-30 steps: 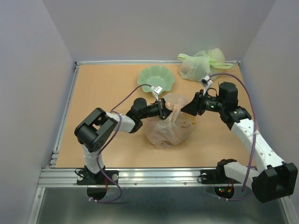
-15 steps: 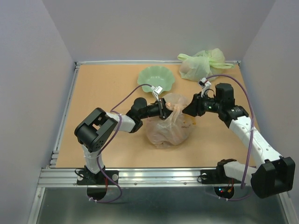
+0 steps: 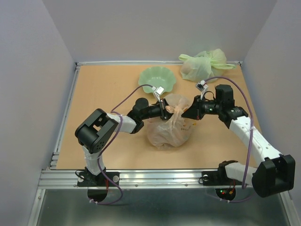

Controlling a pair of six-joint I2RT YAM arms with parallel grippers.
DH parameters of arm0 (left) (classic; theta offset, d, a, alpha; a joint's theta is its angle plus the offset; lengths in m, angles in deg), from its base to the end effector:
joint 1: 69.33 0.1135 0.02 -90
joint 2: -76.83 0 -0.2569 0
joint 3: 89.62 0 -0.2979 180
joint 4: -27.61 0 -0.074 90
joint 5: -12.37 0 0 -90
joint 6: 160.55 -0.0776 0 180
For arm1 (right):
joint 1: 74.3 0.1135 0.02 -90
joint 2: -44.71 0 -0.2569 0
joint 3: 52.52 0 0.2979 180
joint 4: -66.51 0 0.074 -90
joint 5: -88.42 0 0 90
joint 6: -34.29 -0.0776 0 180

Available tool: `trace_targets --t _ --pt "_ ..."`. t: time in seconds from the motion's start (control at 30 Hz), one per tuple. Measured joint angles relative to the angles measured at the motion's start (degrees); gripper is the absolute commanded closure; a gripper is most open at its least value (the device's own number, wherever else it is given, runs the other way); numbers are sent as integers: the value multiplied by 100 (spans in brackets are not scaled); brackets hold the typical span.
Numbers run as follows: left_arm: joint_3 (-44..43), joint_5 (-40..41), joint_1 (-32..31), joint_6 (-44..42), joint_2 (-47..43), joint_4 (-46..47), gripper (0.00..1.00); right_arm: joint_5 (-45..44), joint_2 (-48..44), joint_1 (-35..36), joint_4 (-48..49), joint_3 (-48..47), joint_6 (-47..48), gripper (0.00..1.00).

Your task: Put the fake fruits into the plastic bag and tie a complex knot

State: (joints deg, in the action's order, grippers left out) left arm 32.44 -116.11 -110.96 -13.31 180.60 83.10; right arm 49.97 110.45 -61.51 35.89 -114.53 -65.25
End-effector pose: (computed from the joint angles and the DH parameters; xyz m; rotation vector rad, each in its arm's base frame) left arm 0.2830 -0.3161 0.1720 0.4410 1.6860 -1.8148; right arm 0.2914 0.1285 0.2594 -0.5875 2.0591 1.1951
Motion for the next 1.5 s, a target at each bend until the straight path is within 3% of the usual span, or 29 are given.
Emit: trace_targets --t 0.37,0.43,0.53,0.57,0.67,0.7,0.8,0.93,0.97,1.07,1.23,1.3,1.5 --pt "-61 28 -37 673 179 317 100 328 586 83 271 66 -122 99" --pt "-59 46 -59 811 216 328 100 313 588 83 264 85 -122 91" --pt "-50 74 -94 946 223 337 100 245 527 83 258 94 -136 70" --pt "-46 105 -103 975 223 337 100 179 455 83 240 94 -162 57" --pt "-15 90 -142 1043 225 356 100 -120 55 116 219 94 -168 42" --pt "-15 81 -164 1064 225 361 100 -267 -96 118 179 90 -138 41" --pt "-15 0 -249 1104 225 476 100 -673 -546 114 -9 17 -87 43" --pt "-15 -74 -299 1121 225 542 100 -1029 -761 57 -216 -57 -55 64" --pt "-15 -81 -302 1121 225 553 100 -1119 -780 22 -286 -57 -52 75" --pt "-15 -98 -299 1121 225 562 100 -1421 -802 -129 -435 -55 -37 88" --pt "-15 -125 -297 1117 225 595 100 -1766 -796 -330 -586 -55 98 88" --pt "-15 -136 -299 1115 225 599 100 -1753 -789 -337 -616 -52 151 84" --pt "-15 -151 -299 1073 225 599 100 -1224 -584 -337 -640 -44 295 59"
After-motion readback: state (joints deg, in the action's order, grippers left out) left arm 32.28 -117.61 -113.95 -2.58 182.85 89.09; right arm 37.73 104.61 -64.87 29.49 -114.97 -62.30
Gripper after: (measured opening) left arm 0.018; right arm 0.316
